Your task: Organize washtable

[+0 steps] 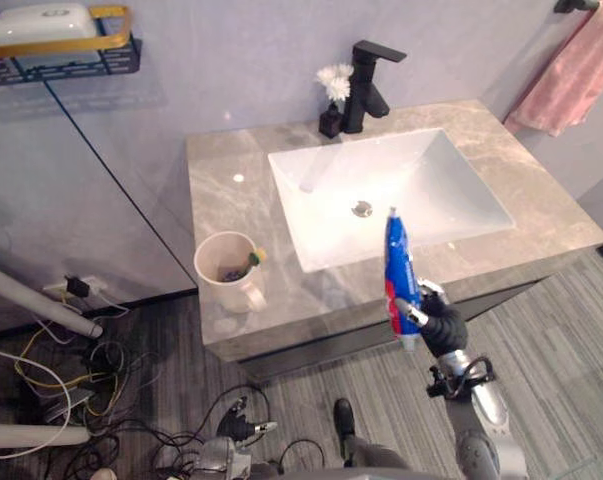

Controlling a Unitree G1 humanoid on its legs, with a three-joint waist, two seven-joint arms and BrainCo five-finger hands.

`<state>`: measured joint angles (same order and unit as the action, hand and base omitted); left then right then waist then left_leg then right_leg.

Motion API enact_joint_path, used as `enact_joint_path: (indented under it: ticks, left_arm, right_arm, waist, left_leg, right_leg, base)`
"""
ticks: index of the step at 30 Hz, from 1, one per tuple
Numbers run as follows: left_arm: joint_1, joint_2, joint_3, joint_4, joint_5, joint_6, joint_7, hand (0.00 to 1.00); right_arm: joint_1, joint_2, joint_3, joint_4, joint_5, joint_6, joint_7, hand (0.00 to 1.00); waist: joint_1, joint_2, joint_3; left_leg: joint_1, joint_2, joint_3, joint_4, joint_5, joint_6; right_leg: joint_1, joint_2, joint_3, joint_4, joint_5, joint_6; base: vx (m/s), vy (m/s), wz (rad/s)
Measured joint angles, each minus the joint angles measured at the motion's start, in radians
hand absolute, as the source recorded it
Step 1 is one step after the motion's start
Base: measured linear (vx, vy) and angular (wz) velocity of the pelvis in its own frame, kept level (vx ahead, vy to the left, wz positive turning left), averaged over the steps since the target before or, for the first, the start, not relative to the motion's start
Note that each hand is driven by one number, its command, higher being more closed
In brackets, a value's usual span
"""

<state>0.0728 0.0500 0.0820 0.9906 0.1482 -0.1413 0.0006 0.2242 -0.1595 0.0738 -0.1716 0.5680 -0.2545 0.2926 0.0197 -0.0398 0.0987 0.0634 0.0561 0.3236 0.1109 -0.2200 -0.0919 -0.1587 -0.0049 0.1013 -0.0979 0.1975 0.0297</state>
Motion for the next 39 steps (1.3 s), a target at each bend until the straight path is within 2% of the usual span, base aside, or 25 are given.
enact_joint_path:
  ticks: [6,11,14,15,16,18,21,22,24,25,26,28,29,32,36,39]
  left_arm:
    - [-0.004,-0.014,-0.001,-0.002,-0.003,-0.002,0.005,0.0]
    - [-0.007,-0.021,-0.011,-0.022,-0.063,-0.015,0.002,0.0]
    - [0.142,-0.012,-0.095,-0.423,-0.169,0.003,-0.025,0.0]
    - [0.199,-0.002,-0.117,-0.581,-0.245,0.009,-0.073,0.0]
    - [0.237,0.009,-0.11,-0.625,-0.316,0.011,-0.123,0.0]
    - [0.259,0.011,-0.077,-0.633,-0.401,0.012,-0.164,0.0]
    - [0.264,0.003,-0.039,-0.629,-0.432,0.014,-0.166,0.0]
    - [0.256,-0.011,-0.021,-0.607,-0.429,0.015,-0.145,0.0]
    - [0.237,-0.022,0.008,-0.538,-0.429,0.012,-0.138,0.0]
    - [0.208,-0.029,0.031,-0.432,-0.427,0.014,-0.129,0.0]
    - [0.179,-0.034,0.051,-0.318,-0.386,0.022,-0.117,0.0]
    - [0.153,-0.034,0.069,-0.197,-0.281,0.03,-0.105,0.0]
    - [0.134,-0.035,0.079,-0.174,-0.219,0.026,-0.106,0.0]
    - [0.07,-0.019,0.078,-0.08,-0.129,0.023,-0.103,0.0]
    - [0.027,-0.016,0.089,-0.013,-0.075,0.028,-0.103,0.0]
    - [0.014,-0.019,0.156,0.024,-0.077,0.045,-0.098,0.0]
  right_arm:
    - [-0.032,0.019,0.009,-0.032,-0.026,-0.025,-0.017,1.0]
    - [-0.033,0.022,0.029,-0.031,-0.055,-0.029,-0.036,1.0]
    - [-0.031,0.007,0.044,-0.032,-0.092,-0.03,-0.042,1.0]
    - [-0.033,-0.002,0.041,-0.032,-0.114,-0.03,-0.042,1.0]
    - [-0.044,-0.008,0.041,-0.032,-0.137,-0.029,-0.04,1.0]
    - [-0.051,-0.007,0.04,-0.032,-0.15,-0.03,-0.042,1.0]
    - [-0.067,-0.005,0.044,-0.032,-0.168,-0.029,-0.051,1.0]
    - [-0.082,-0.003,0.046,-0.032,-0.185,-0.029,-0.051,1.0]
    - [-0.086,-0.003,0.051,-0.031,-0.186,-0.029,-0.051,1.0]
    - [-0.091,-0.002,0.058,-0.031,-0.186,-0.029,-0.051,1.0]
    - [-0.103,0.001,0.069,-0.03,-0.186,-0.028,-0.05,1.0]
    - [-0.11,0.01,0.077,-0.03,-0.185,-0.028,-0.05,1.0]
    - [-0.11,0.013,0.089,-0.028,-0.183,-0.028,-0.05,1.0]
    - [-0.128,0.012,0.125,0.012,-0.181,-0.027,-0.046,1.0]
    - [-0.128,0.012,0.14,0.037,-0.175,-0.02,-0.028,1.0]
    - [-0.129,0.011,0.14,0.051,-0.164,-0.008,-0.027,1.0]
  waist:
    - [0.001,0.0,0.0]
    - [0.007,0.0,0.0]
    - [0.021,0.001,0.0]
    - [0.028,0.005,-0.001]
    - [0.031,0.011,-0.001]
    - [0.048,0.021,-0.003]
    - [0.059,0.035,-0.011]
    - [0.062,0.036,-0.012]
    - [0.062,0.036,-0.012]
    - [0.057,0.035,-0.012]
    - [0.051,0.033,-0.013]
    - [0.049,0.029,-0.014]
    - [0.049,0.028,-0.014]
    - [0.05,0.028,-0.014]
    - [0.047,0.028,-0.014]
    - [0.047,0.028,-0.014]
  left_leg:
    - [-0.014,-0.004,-0.021,0.01,0.0,0.001]
    - [-0.016,-0.006,-0.023,0.011,0.001,0.001]
    - [-0.026,-0.006,-0.024,0.011,0.0,0.002]
    - [-0.027,-0.006,-0.027,0.011,0.0,0.002]
    - [-0.027,-0.006,-0.027,0.011,0.0,0.002]
    - [-0.026,-0.006,-0.024,0.012,0.0,0.002]
    - [-0.025,-0.006,-0.025,0.012,0.0,0.002]
    - [-0.022,-0.006,-0.024,0.013,0.0,0.002]
    - [-0.014,-0.005,-0.025,0.014,0.0,0.002]
    - [-0.011,-0.005,-0.025,0.017,0.0,0.002]
    - [-0.012,-0.006,-0.024,0.017,0.0,0.002]
    - [-0.011,-0.006,-0.02,0.017,0.0,0.002]
    - [-0.011,-0.005,-0.02,0.017,0.0,0.002]
    - [0.0,-0.004,-0.016,0.009,0.0,0.002]
    - [0.007,-0.002,-0.011,0.006,0.0,0.001]
    - [0.023,0.002,-0.004,-0.005,0.0,0.001]
  right_leg:
    - [-0.001,-0.009,-0.014,0.0,0.001,0.001]
    - [-0.001,-0.012,-0.015,0.0,0.003,0.001]
    - [-0.003,-0.012,-0.02,0.0,0.003,0.002]
    - [-0.002,-0.012,-0.021,0.0,0.003,0.002]
    - [-0.003,-0.012,-0.02,0.0,0.003,0.002]
    - [-0.003,-0.011,-0.02,0.0,0.003,0.002]
    - [0.0,-0.012,-0.02,0.0,0.003,0.002]
    - [0.002,-0.012,-0.018,0.0,0.004,0.002]
    - [0.011,-0.012,-0.017,0.0,0.004,0.002]
    - [0.015,-0.012,-0.017,0.0,0.004,0.002]
    - [0.014,-0.013,-0.016,0.0,0.005,0.002]
    - [0.014,-0.013,-0.014,0.0,0.007,0.0]
    - [0.013,-0.013,-0.014,0.0,0.009,-0.001]
    - [0.021,-0.009,-0.014,-0.004,0.009,-0.001]
    - [0.024,-0.005,-0.01,-0.004,0.009,-0.001]
    - [0.031,0.002,-0.004,-0.004,0.008,-0.002]
  base:
    - [0.0,0.0,0.09]
    - [0.0,-0.001,0.01]
    - [-0.03,-0.009,0.01]
    - [-0.01,-0.011,0.06]
    - [0.0,-0.01,0.04]
    - [0.0,-0.005,-0.02]
    - [0.0,-0.002,0.01]
    - [0.0,0.0,0.0]
    - [0.0,0.0,0.0]
    - [0.0,0.0,0.0]
    - [-0.03,-0.002,-0.01]
    - [-0.04,-0.007,-0.03]
    - [0.0,0.0,0.0]
    - [-0.01,-0.009,-0.05]
    - [-0.01,-0.016,-0.05]
    - [0.01,-0.008,-0.08]
